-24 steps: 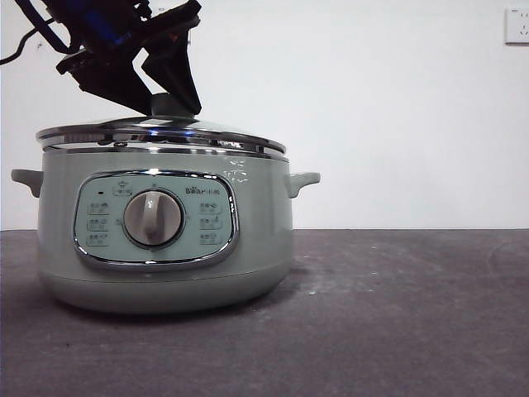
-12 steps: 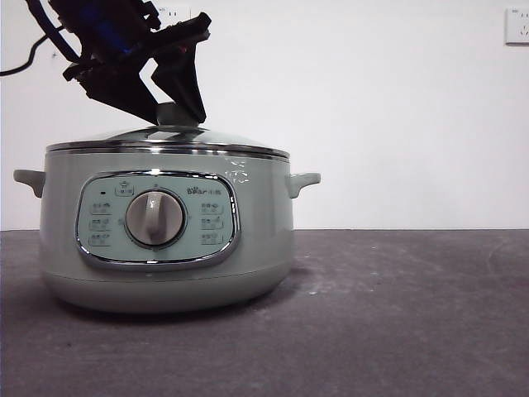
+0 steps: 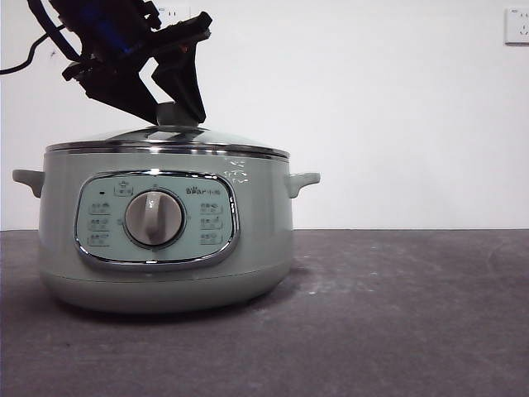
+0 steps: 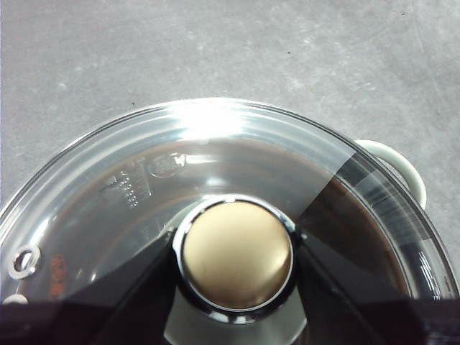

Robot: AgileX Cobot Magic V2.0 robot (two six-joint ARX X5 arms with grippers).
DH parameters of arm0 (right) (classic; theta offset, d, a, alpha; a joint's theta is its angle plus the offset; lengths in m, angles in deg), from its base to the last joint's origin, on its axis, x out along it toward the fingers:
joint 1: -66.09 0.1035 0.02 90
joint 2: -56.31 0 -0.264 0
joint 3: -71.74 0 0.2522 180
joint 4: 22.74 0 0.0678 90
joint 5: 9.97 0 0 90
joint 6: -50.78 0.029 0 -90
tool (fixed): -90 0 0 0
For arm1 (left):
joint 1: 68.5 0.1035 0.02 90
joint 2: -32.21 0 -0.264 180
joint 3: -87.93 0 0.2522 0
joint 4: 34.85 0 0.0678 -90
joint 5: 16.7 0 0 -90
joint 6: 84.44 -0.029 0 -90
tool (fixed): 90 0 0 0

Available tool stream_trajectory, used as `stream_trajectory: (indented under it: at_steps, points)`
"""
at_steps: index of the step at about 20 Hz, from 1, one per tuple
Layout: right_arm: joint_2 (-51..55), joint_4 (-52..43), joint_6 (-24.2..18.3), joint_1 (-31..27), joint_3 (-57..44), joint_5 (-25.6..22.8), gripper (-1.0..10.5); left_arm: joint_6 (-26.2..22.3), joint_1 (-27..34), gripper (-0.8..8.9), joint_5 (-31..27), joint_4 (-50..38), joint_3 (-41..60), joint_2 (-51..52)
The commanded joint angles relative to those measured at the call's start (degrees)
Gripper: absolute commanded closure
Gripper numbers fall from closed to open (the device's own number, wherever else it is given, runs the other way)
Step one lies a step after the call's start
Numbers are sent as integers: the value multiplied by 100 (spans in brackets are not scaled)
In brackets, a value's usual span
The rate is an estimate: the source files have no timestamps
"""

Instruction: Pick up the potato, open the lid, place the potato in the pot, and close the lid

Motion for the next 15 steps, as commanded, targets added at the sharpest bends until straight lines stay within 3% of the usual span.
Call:
stream_trajectory:
  at_steps: [1, 6, 11, 13, 15]
  points:
    - [17, -9, 98, 7, -2, -15, 510, 57, 20, 400, -142, 31, 94, -92]
    - [17, -17, 92, 4, -7, -31, 510, 55, 17, 400, -144, -37, 94, 216]
    - [175, -225, 92, 4, -254, -476, 512, 52, -46, 406, -44, 234, 94, 1261]
    - [442, -605, 92, 4, -704, -472, 614, 52, -98, 413, 28, 426, 94, 1797]
    - [782, -1067, 90, 4, -1307, -474, 783, 52, -184, 517, 15, 651, 94, 2291]
